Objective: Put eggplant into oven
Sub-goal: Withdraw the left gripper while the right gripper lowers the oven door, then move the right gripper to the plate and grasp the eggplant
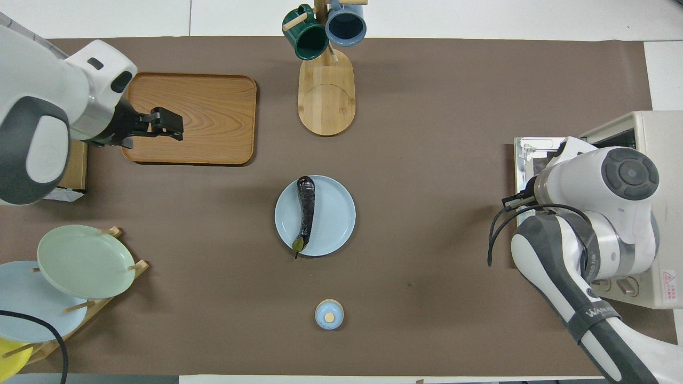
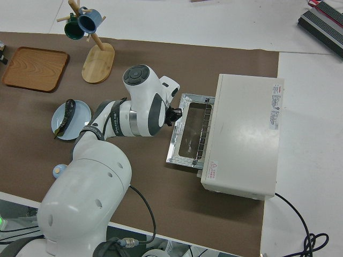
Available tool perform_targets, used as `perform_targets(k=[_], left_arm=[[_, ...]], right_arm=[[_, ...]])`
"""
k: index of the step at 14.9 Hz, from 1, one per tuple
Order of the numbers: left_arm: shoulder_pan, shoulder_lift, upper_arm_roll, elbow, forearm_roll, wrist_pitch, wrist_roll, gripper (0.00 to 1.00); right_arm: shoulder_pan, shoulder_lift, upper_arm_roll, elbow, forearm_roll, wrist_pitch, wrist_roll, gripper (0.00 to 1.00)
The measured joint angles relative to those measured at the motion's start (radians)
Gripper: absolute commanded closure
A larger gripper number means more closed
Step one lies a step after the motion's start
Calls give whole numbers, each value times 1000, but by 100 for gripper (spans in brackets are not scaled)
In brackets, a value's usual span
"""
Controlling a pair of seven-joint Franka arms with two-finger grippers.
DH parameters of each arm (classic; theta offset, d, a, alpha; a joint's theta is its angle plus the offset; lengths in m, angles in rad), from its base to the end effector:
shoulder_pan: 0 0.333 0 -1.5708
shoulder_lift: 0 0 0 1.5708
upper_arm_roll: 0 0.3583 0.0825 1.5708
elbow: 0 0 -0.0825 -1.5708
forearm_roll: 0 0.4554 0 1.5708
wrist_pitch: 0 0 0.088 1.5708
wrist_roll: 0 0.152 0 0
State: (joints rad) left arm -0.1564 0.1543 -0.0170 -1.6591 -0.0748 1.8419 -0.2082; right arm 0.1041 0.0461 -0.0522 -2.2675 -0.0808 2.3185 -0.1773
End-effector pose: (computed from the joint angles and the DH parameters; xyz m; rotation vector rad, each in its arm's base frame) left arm 0.6790 -0.1277 0.4960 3.0614 0.0828 0.0211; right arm 0.5785 0.0258 0.2885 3.0486 0.4360 0.0016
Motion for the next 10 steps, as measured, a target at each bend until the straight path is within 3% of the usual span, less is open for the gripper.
perform_targets(k=[5, 10], left_arm=[[48, -100, 0, -4, 0, -147, 81, 0], [48, -166, -5, -54, 8, -231, 84, 0]], right_arm=[[55, 8, 0, 9, 41, 0, 55, 100], [376, 30, 7, 188, 107, -108, 374, 100]])
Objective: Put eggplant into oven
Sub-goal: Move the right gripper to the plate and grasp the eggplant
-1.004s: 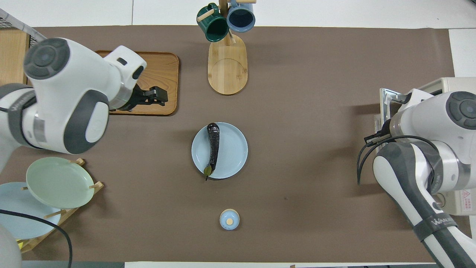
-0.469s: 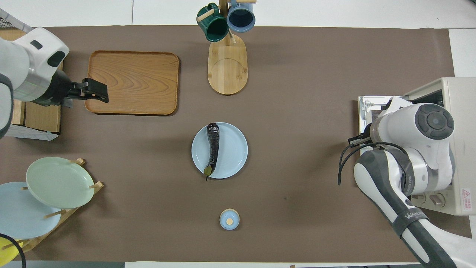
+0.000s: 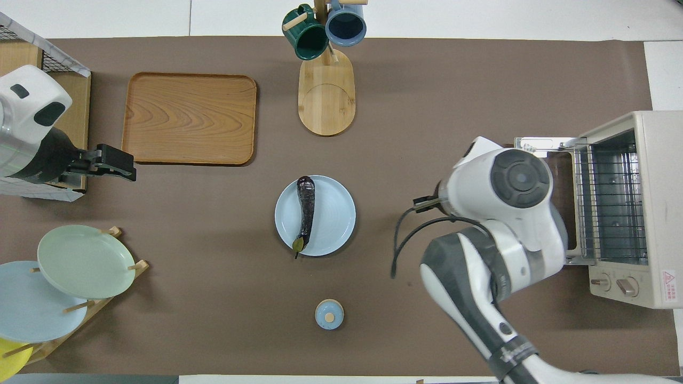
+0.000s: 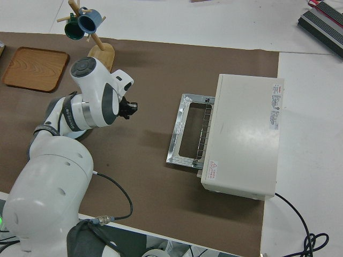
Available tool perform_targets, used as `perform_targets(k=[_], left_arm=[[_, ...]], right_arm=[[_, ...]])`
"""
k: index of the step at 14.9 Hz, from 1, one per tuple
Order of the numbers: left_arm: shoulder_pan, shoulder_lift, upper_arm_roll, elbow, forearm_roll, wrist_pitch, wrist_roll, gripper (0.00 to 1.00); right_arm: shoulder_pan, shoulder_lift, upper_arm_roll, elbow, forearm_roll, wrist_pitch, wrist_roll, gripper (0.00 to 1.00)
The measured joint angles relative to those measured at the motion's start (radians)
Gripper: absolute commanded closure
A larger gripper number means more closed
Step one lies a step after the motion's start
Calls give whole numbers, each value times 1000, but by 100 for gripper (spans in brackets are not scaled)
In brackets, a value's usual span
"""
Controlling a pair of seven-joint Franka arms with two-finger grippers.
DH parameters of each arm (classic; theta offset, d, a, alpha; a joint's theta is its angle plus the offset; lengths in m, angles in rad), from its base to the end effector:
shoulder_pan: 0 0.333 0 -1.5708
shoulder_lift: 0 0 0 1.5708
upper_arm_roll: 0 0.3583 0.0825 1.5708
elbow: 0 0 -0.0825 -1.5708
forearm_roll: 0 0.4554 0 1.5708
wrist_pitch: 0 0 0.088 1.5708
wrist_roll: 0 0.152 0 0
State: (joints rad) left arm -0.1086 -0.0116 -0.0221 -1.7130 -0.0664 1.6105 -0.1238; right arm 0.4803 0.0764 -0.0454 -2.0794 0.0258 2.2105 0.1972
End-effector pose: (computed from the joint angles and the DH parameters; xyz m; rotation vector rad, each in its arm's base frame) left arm 0.6080 -0.0899 0.5557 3.0840 -0.0019 -0.1520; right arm 0.5715 0.2676 0.3544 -3.0876 -0.3458 -0.0724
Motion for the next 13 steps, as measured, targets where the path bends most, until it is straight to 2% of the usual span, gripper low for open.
perform_targets(k=[1, 2, 4, 7, 8, 10, 11, 13], left_arm=[[0, -8, -2, -7, 2, -5, 0, 0], [-1, -12, -3, -10, 2, -8, 1, 0], [-1, -17, -4, -7, 5, -17, 2, 0], [-1, -18, -8, 13, 25, -45, 6, 0], [-1, -18, -10, 20, 28, -52, 6, 0], [-1, -18, -13, 23, 30, -53, 6, 0], [-1, -18, -14, 23, 30, -54, 6, 0], [-1, -18, -15, 23, 30, -54, 6, 0]], right_arm=[[61, 13, 1, 42, 0, -11, 80, 100], [115, 34, 2, 86, 0, -23, 154, 90], [217, 110, 3, 199, 0, -40, 272, 87], [343, 311, 2, 439, -7, -42, 407, 84], [371, 372, 2, 495, -12, -26, 440, 75], [392, 446, 0, 528, -16, 56, 459, 66], [393, 465, -1, 524, -18, 92, 459, 55], [394, 482, -2, 509, -33, 129, 457, 52]])
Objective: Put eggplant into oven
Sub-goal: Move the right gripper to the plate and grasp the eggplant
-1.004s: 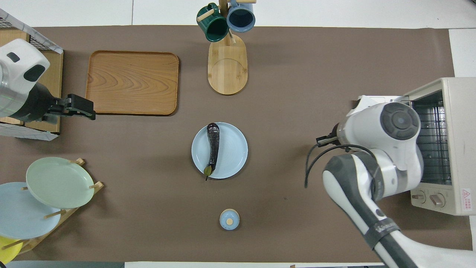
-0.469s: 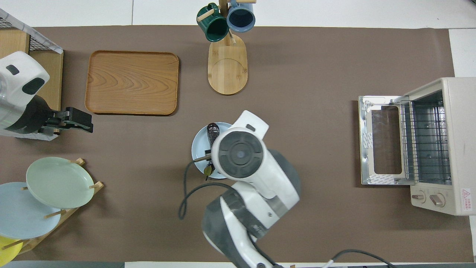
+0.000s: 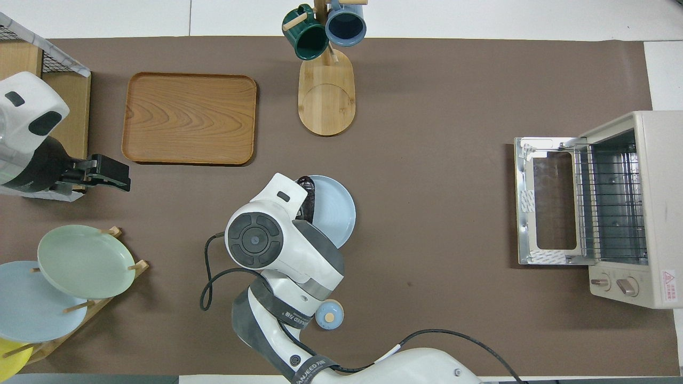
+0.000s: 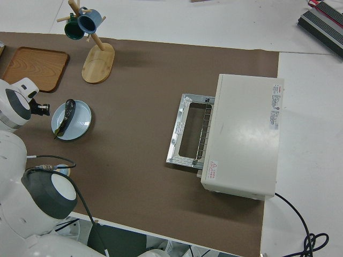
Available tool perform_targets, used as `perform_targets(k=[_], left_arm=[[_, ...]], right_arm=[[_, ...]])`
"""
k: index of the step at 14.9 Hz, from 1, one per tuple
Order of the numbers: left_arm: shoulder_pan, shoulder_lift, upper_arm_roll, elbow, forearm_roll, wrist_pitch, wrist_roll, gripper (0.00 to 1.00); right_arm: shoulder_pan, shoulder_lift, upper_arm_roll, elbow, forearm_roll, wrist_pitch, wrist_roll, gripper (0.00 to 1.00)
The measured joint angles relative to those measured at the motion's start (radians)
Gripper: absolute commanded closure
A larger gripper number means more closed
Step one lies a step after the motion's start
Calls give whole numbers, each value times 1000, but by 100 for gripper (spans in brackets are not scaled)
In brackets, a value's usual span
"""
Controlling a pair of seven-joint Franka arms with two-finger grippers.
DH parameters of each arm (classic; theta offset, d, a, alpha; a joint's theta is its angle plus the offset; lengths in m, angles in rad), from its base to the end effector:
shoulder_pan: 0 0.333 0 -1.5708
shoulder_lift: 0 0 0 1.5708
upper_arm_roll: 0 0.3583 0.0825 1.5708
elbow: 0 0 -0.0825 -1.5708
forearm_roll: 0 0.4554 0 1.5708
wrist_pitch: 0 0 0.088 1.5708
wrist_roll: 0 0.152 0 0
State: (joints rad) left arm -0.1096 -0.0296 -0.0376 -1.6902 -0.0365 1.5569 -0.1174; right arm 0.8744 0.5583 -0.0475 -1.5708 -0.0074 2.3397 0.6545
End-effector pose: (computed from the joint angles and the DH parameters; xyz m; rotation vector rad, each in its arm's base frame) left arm 0.5972 -0.0945 0.5747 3.1154 -0.0441 -0.1676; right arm 0.5436 0.5972 0.2921 -2.9966 -0.2808 -0.2661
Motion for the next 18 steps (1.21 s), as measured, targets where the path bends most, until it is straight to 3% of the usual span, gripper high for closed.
perform_targets(k=[6, 8, 10, 13, 18], left_arm=[[0, 0, -1, 18, 0, 0, 0, 0], [0, 0, -1, 19, 0, 0, 0, 0], [0, 0, -1, 20, 0, 0, 0, 0], [0, 0, -1, 20, 0, 0, 0, 0], [0, 0, -1, 20, 0, -1, 0, 0]], right_arm=[[32, -3, 0, -84, -54, 76, 0, 65], [34, -9, 0, -118, -55, 97, 0, 79], [36, -15, 0, -140, -57, 103, 0, 100], [36, -28, -1, -149, -116, 90, -14, 100], [27, -92, -18, -69, -237, -252, -96, 100]])
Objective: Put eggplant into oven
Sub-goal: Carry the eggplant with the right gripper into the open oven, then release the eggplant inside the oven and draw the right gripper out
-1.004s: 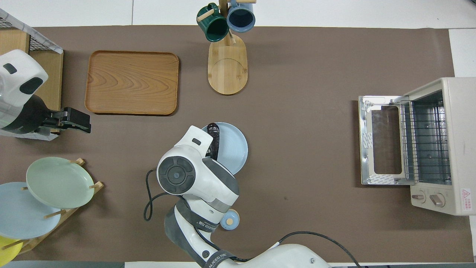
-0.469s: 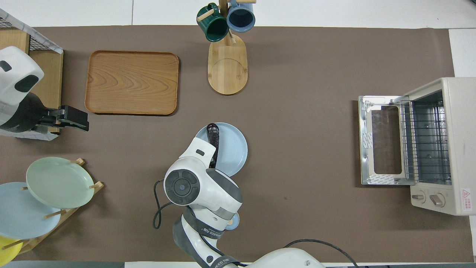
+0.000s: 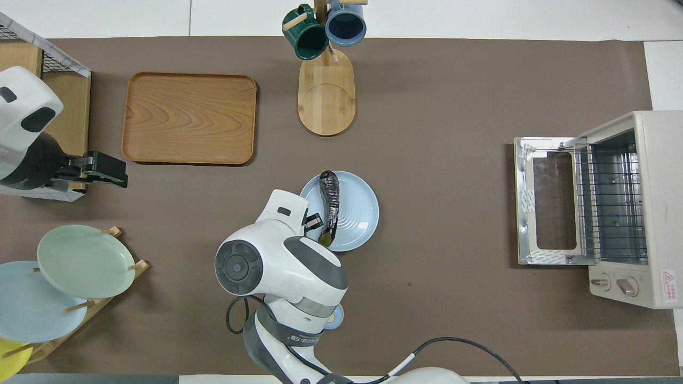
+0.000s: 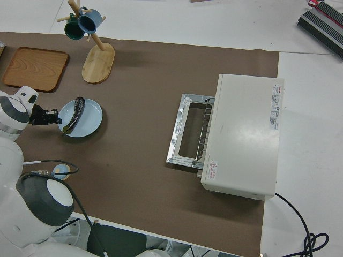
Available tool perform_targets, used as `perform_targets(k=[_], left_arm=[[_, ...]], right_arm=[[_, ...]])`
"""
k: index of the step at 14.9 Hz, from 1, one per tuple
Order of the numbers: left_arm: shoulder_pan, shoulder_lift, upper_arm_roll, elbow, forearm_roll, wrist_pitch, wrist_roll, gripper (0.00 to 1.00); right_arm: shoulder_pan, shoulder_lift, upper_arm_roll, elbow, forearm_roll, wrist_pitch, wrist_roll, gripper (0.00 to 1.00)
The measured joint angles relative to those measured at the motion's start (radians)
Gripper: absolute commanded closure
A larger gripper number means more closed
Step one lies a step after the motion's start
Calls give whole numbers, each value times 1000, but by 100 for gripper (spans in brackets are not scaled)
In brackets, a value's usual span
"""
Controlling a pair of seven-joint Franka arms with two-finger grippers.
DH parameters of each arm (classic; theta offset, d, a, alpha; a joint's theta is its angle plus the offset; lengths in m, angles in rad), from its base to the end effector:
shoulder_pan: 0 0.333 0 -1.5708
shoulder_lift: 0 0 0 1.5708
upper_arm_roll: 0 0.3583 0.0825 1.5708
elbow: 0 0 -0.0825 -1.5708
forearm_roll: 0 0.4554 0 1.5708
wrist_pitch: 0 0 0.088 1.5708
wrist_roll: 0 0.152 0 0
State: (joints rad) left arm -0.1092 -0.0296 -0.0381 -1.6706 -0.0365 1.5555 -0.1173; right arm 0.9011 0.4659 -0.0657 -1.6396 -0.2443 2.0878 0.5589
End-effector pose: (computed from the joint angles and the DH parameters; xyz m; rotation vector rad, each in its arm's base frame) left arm 0.5992 -0.0948 0.5851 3.1144 -0.0451 -0.1394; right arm 0.5193 0.5487 0.3050 2.8780 0.5930 0.2081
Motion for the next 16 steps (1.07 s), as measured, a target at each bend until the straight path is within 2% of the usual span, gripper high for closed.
perform_targets(k=[3, 7, 9, 11, 14, 16], left_arm=[[0, 0, 0, 0, 0, 0, 0, 0], [3, 0, 1, 0, 0, -1, 0, 0], [7, 0, 1, 0, 0, -1, 0, 0], [17, 0, -9, 0, 0, -1, 0, 0], [22, 0, -22, 0, 0, -2, 0, 0], [23, 0, -23, 0, 0, -2, 0, 0]], right_arm=[[-89, -97, -10, -51, -39, -89, -62, 100], [-359, -354, -14, -313, -42, -92, -278, 100], [-468, -453, -14, -431, -43, -92, -361, 100], [-581, -494, -13, -491, -44, -87, -483, 100], [-748, -502, -14, -505, -44, -78, -675, 100], [-814, -503, -14, -521, -44, -43, -739, 100]])
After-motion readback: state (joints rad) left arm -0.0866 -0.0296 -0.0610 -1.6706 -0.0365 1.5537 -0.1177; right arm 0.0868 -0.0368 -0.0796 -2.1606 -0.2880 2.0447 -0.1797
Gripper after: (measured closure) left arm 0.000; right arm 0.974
